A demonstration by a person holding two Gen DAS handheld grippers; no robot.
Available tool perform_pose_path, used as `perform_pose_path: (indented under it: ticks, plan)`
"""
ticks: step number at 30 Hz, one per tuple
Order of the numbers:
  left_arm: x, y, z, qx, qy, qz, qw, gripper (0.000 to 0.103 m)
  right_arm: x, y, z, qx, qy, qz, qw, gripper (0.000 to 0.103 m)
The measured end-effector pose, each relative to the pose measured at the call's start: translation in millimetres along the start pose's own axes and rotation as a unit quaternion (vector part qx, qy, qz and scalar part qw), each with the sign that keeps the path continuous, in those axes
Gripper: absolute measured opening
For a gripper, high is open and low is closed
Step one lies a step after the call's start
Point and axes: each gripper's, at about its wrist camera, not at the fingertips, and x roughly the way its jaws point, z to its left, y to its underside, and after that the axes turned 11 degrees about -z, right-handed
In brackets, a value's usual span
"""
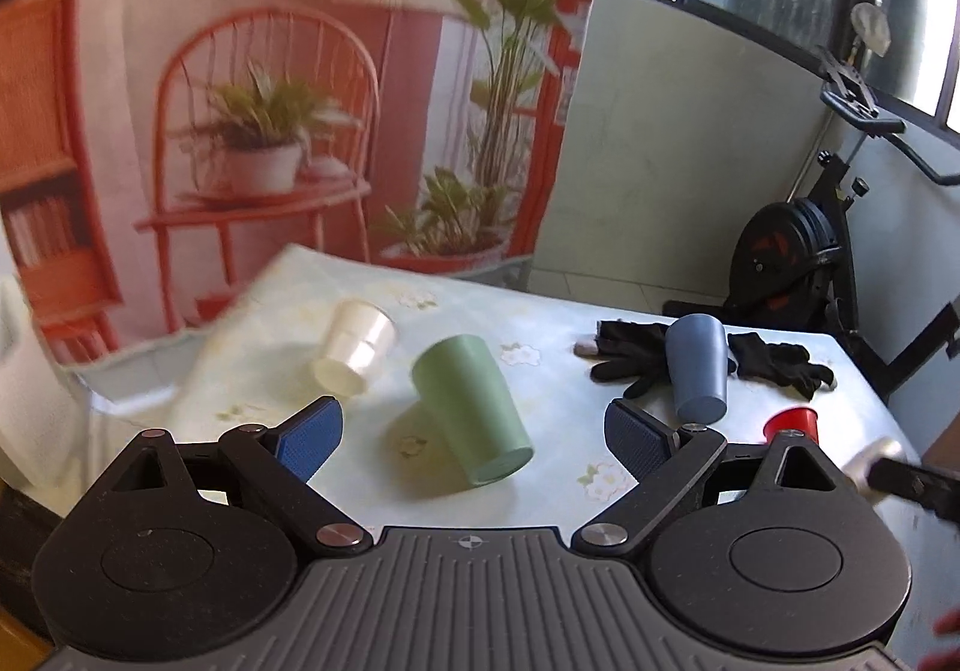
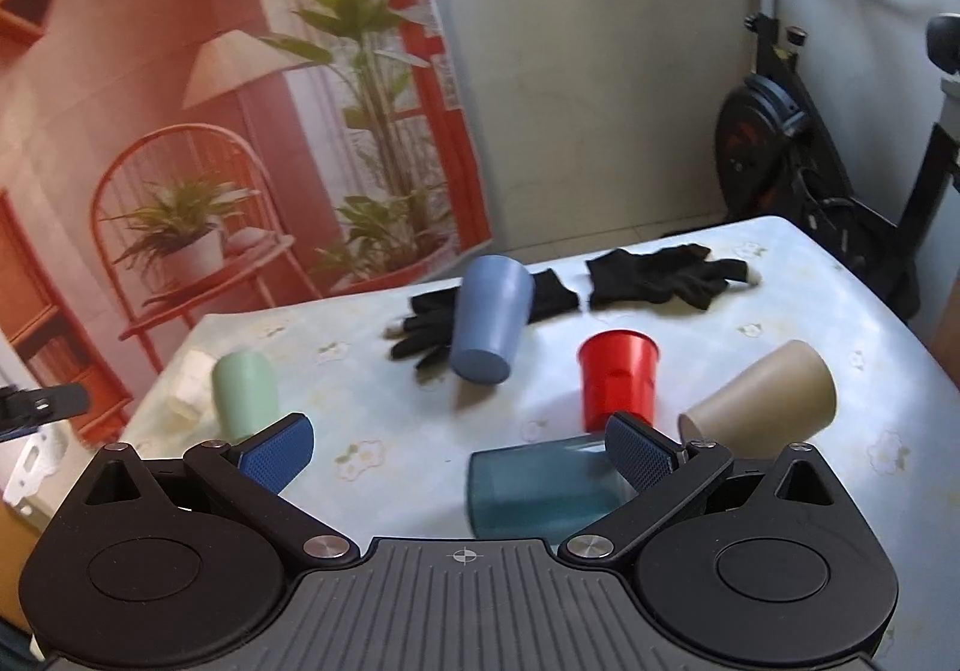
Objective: Flip cup upright
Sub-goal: 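Move the left tool to the tipped green cup and close around it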
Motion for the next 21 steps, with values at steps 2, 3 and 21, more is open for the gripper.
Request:
perform_pose_path:
  ticks: [2, 3, 21]
  plan:
    - [29.1, 1.4, 0.3, -0.009, -0.006, 0.018, 0.9998, 0.095, 5.4, 0.3, -3.6, 0.000, 0.006, -0.005, 1.000, 0.103]
    - [44.4, 2.1, 0.4, -0.013, -0.004, 0.027, 0.9995, 0.093, 8.2, 0.8, -6.4, -0.001, 0.012, -0.008, 1.000, 0.103]
    - [189.2, 36.3, 23.2, -0.103, -0.038, 0.151, 0.9825, 0.087, 48.9, 8.5, -51.0, 0.042, 0.047, 0.040, 0.997, 0.103]
